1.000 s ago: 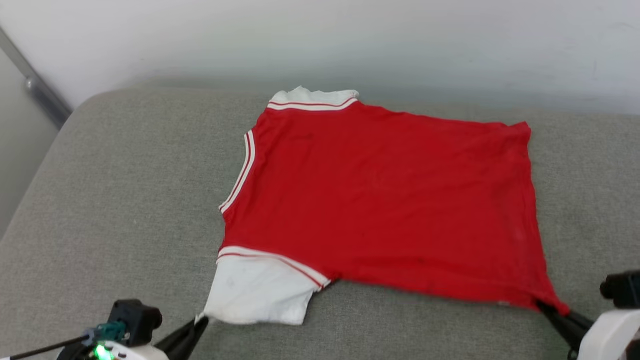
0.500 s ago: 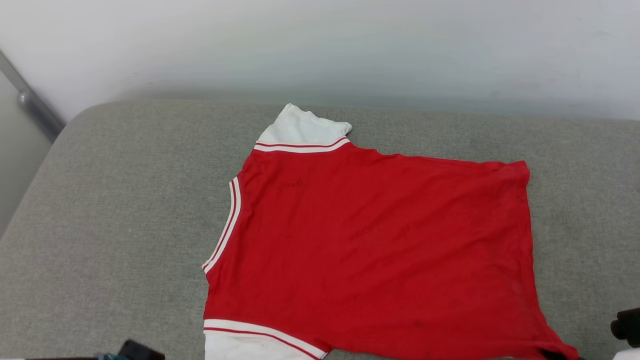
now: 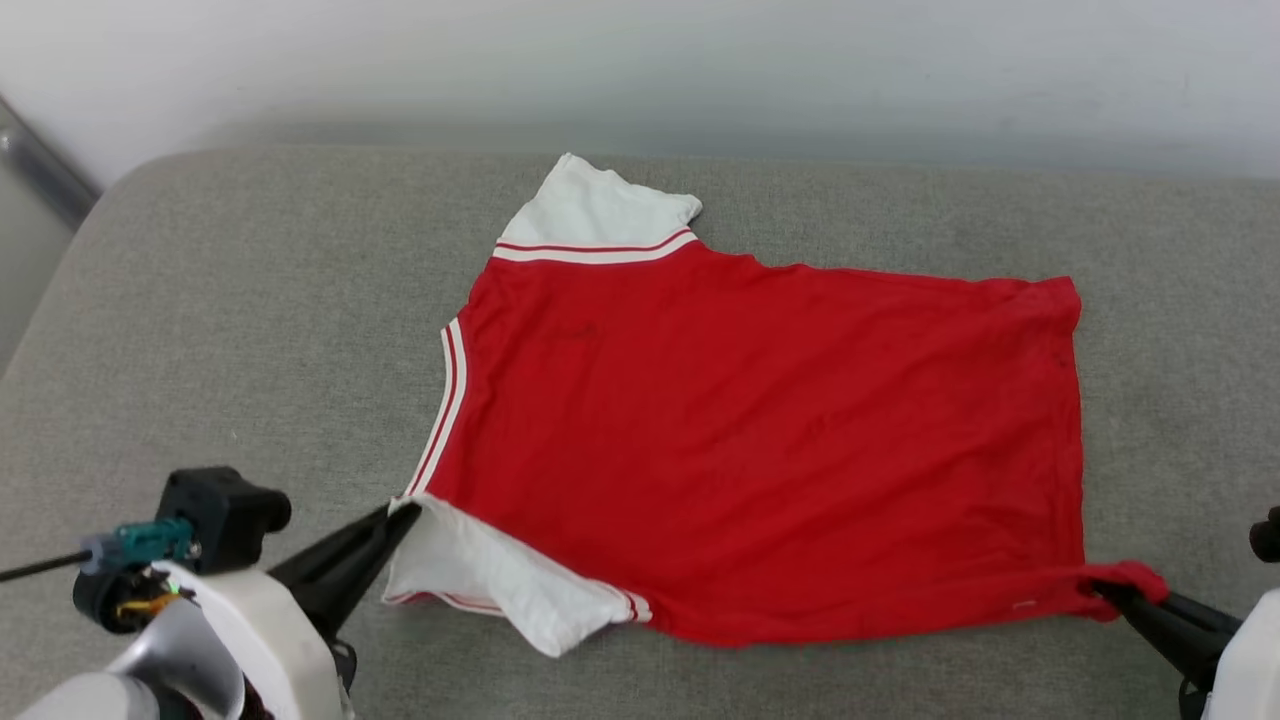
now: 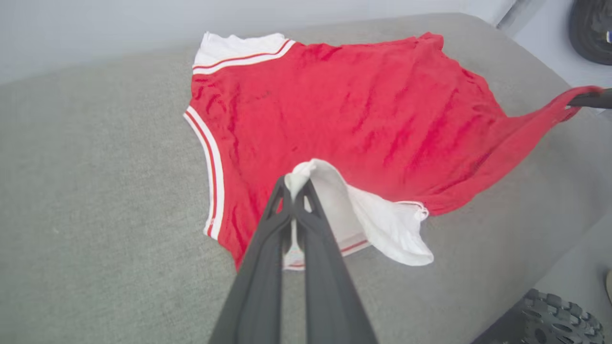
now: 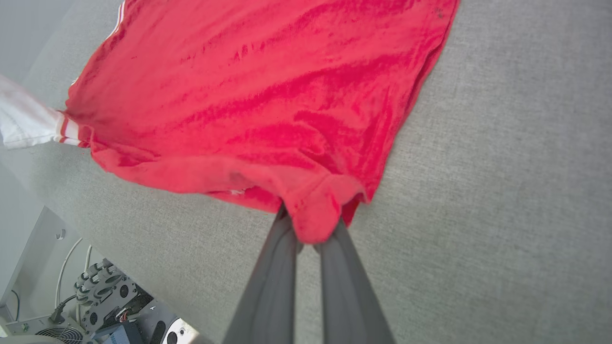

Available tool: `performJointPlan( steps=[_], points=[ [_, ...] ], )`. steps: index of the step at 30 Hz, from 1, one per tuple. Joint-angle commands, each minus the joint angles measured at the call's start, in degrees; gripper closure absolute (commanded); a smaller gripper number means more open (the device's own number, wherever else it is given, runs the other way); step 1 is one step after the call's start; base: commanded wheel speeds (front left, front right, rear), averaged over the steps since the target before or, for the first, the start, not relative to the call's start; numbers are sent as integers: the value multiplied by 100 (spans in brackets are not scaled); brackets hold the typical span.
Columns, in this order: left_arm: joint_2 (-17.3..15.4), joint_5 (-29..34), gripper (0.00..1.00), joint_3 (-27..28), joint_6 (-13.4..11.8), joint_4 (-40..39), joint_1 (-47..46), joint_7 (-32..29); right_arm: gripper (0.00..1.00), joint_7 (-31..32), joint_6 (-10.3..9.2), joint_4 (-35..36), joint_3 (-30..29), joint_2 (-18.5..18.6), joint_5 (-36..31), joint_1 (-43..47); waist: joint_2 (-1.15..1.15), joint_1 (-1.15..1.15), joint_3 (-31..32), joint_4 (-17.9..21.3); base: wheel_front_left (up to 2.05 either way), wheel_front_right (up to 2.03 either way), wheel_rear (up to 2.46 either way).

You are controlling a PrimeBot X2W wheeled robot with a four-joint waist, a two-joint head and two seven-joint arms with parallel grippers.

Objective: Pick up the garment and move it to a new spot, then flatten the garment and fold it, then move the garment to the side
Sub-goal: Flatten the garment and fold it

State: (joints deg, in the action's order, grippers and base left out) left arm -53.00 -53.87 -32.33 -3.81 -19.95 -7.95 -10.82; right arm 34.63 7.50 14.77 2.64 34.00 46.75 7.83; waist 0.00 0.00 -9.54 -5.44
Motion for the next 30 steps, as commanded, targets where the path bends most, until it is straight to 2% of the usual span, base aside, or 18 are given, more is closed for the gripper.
performJointPlan(
  steps=[1, 7, 13, 25, 26, 27, 28, 30],
  points=[
    [78, 39, 100, 73, 14, 50, -188, 57, 100, 49, -2, 18, -8, -2, -53, -163, 0, 0, -179, 5, 0, 0, 0],
    [219, 121, 100, 260, 149, 399, -815, 141, 100, 343, -2, -151, 14, -36, -225, -775, 0, 0, -655, 50, 0, 0, 0],
    [380, 237, 100, 170, 336, 851, -1321, 23, 100, 634, -2, -361, 152, -37, -346, -1292, 0, 0, -1002, 90, 0, 0, 0],
    [1008, 595, 100, -120, 601, 2338, -2224, 92, 100, 844, -2, -1050, 468, -137, -548, -2092, 0, 0, -1355, 127, 0, 0, 0],
    [1043, 641, 62, -142, 609, 2439, -2267, 132, 87, 806, -2, -1077, 467, -154, -590, -2124, 0, 0, -1350, 129, 0, 0, 0],
    [1077, 718, 0, -162, 597, 2538, -2313, 180, 25, 768, -2, -1112, 473, -171, -620, -2148, 0, 0, -1336, 131, 0, 0, 0],
    [1106, 790, 0, -183, 560, 2651, -2337, 220, 0, 740, -2, -1161, 482, -191, -674, -2160, 0, 0, -1310, 135, 0, 0, 0],
    [1168, 884, 0, -236, 508, 2839, -2363, 270, 0, 680, -2, -1226, 518, -214, -806, -2195, 0, 0, -1228, 137, 0, 0, 0]
  ],
)
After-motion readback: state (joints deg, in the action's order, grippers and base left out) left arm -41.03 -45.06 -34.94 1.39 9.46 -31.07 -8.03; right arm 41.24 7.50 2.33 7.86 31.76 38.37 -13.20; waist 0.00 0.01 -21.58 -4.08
